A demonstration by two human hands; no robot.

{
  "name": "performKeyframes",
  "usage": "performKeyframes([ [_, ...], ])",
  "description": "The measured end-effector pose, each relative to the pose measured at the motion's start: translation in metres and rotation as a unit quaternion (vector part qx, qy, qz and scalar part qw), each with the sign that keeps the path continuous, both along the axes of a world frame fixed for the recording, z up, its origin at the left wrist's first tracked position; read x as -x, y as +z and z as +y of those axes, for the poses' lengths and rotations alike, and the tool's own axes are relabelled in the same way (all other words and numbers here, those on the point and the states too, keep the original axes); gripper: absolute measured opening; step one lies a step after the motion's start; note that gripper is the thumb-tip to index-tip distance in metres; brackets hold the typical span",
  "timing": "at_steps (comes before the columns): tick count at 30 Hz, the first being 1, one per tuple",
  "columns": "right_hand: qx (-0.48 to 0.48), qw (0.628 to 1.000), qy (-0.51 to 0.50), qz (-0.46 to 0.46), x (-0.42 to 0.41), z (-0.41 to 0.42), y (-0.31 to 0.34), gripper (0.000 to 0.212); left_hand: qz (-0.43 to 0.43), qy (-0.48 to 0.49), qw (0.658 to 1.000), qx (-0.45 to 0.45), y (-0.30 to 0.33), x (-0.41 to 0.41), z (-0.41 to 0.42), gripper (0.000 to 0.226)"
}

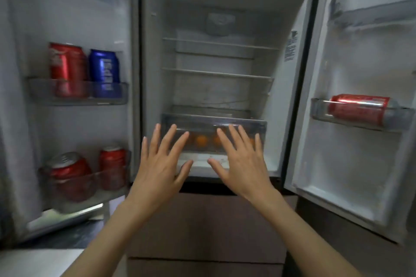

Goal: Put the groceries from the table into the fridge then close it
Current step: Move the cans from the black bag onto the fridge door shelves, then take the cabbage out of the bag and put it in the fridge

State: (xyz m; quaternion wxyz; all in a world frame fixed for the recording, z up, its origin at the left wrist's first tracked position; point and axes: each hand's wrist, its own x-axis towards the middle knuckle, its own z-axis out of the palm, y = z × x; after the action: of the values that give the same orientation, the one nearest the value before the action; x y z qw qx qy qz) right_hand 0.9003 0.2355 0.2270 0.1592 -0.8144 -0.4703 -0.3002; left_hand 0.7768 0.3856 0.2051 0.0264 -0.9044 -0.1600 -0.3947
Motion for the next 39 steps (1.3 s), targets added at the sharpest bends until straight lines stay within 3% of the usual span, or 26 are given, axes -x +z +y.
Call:
performKeyframes([
  [6, 0.066, 0.99, 0.113, 0.048, 0.129, 0.051, -0.086, 0.074, 0.081, 0.116, 0.989, 0.052, -0.072, 0.16, 0.025, 0.062],
  [13, 0.086, 0.955, 0.27, 0.082, 0.3, 0.114, -0.122, 0.074, 0.12, 0.262, 0.947, 0.139, -0.113, 0.357, 0.022, 0.075],
  [22, 0.147, 0.863, 0.472, 0.099, 0.523, 0.196, -0.166, 0.077, 0.098, 0.488, 0.835, 0.235, -0.147, 0.586, 0.008, 0.06],
  [39, 0.224, 0.658, 0.718, 0.047, 0.873, 0.307, -0.21, 0.069, 0.016, 0.704, 0.624, 0.337, -0.192, 0.871, 0.022, 0.059],
])
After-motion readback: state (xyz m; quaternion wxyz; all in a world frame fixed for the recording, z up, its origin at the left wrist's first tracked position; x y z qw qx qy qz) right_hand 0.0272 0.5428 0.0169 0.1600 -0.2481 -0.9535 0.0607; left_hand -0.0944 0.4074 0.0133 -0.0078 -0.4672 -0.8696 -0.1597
